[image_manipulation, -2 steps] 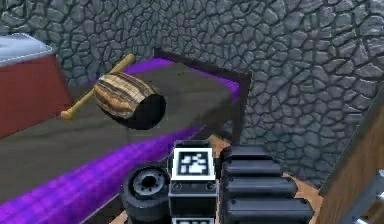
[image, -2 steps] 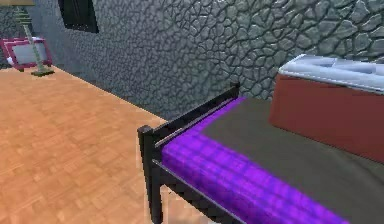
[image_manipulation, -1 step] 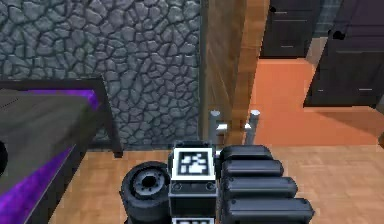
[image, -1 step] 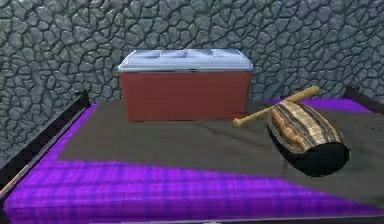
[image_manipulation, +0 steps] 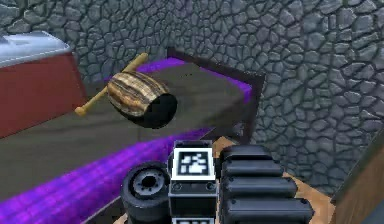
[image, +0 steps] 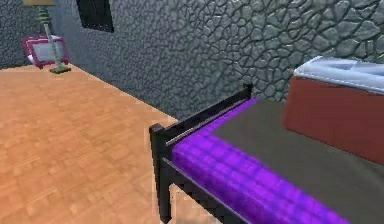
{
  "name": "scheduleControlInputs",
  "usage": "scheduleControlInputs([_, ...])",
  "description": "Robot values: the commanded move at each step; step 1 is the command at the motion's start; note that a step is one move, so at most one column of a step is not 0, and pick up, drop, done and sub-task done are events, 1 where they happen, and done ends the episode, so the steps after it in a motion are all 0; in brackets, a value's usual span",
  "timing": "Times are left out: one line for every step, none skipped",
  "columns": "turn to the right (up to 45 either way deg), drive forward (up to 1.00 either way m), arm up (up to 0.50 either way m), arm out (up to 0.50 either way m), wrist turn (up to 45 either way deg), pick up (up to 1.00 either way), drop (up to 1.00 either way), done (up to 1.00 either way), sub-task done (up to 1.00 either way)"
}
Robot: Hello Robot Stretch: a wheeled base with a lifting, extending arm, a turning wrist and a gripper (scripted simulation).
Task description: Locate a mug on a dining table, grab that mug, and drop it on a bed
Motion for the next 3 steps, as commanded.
scheduleControlInputs([-45.0,0.00,0.00,0.00,0.0,0.00,0.00,0.00,0.00])
scheduleControlInputs([-45.0,0.00,0.00,0.00,0.0,0.00,0.00,0.00,0.00])
scheduleControlInputs([-18.0,0.00,0.00,0.00,0.0,0.00,0.00,0.00,0.00])
